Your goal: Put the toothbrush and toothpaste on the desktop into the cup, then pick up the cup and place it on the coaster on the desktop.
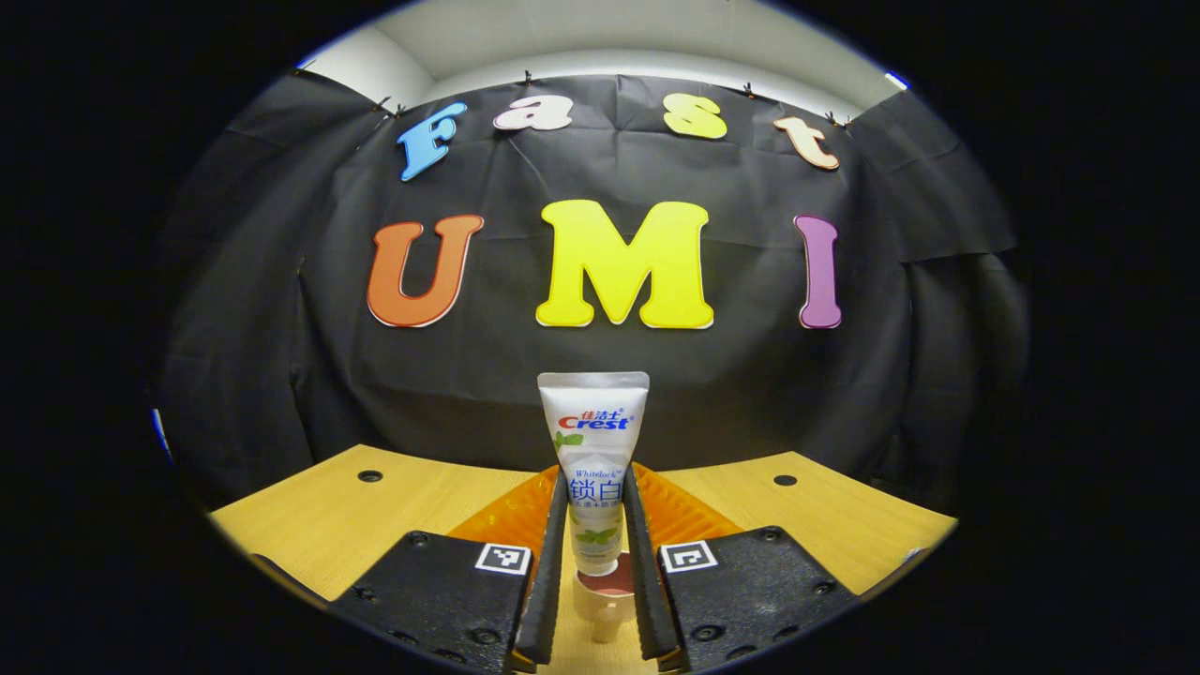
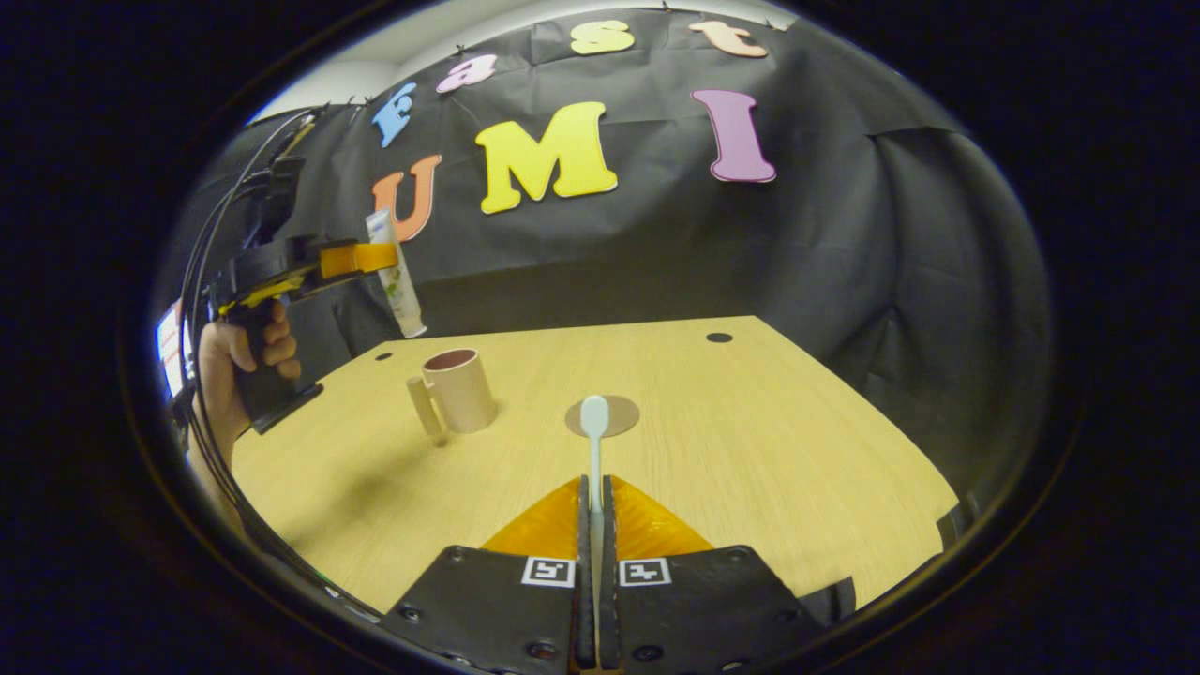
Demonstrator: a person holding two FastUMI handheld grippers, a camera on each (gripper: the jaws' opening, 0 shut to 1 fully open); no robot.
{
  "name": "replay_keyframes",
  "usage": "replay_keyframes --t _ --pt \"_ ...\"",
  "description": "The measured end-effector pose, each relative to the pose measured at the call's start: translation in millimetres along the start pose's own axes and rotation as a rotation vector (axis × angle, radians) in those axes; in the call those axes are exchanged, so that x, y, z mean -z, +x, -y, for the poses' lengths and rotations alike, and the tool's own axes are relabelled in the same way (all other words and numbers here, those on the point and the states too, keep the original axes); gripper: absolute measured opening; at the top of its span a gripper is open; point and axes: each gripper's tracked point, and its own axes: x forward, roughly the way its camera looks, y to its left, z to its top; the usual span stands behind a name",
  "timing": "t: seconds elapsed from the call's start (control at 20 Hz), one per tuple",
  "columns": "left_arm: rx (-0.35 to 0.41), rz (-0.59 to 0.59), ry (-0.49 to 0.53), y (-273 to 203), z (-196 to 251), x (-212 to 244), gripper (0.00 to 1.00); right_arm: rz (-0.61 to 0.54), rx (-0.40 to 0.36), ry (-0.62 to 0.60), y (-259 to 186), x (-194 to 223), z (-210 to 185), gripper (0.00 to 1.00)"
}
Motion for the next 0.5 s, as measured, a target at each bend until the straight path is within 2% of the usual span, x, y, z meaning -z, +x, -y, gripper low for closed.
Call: replay_keyframes --t 0.05,0.1,0.2,0.25,0.3,0.5 --pt "0.002 -0.011 -0.013 6 0 6 0.36 -0.001 0.003 -0.001 2 1 2 0.00" --pt "0.002 -0.021 -0.022 12 0 12 0.36 -0.005 0.006 0.000 4 2 4 0.02" --pt "0.001 -0.045 -0.026 22 -1 23 0.36 -0.011 0.010 0.009 7 3 7 0.02" --pt "-0.001 -0.054 -0.028 26 -1 27 0.40 -0.012 0.015 0.009 7 3 9 0.02" --pt "0.001 -0.061 -0.031 29 -1 30 0.37 -0.013 0.016 0.010 9 4 10 0.02" --pt "0.006 -0.074 -0.040 36 1 37 0.38 -0.020 0.011 -0.002 13 6 6 0.03"
